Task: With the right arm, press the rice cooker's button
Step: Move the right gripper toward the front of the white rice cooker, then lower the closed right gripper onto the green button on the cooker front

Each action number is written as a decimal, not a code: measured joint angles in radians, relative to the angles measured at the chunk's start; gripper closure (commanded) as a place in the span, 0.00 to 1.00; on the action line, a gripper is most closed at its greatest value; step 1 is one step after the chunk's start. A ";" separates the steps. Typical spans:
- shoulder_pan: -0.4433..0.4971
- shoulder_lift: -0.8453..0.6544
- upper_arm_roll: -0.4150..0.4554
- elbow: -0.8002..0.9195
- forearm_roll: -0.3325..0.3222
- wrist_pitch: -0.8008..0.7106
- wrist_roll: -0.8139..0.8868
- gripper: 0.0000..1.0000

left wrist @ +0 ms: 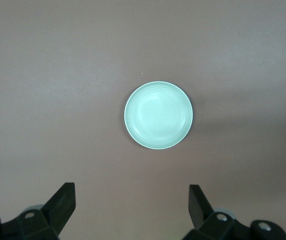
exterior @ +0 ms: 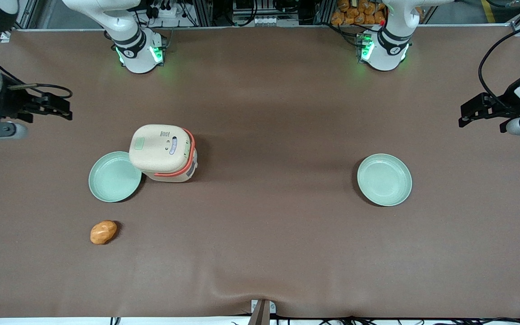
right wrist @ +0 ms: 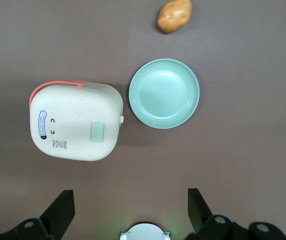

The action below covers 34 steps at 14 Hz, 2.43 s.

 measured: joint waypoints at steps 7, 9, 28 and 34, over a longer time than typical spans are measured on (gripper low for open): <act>0.047 0.070 0.008 -0.102 0.068 0.005 0.000 0.73; 0.047 0.091 0.007 -0.133 0.100 0.005 0.001 0.83; 0.086 0.286 0.007 -0.206 0.161 0.108 0.004 1.00; 0.085 0.297 0.001 -0.221 0.161 0.127 0.004 1.00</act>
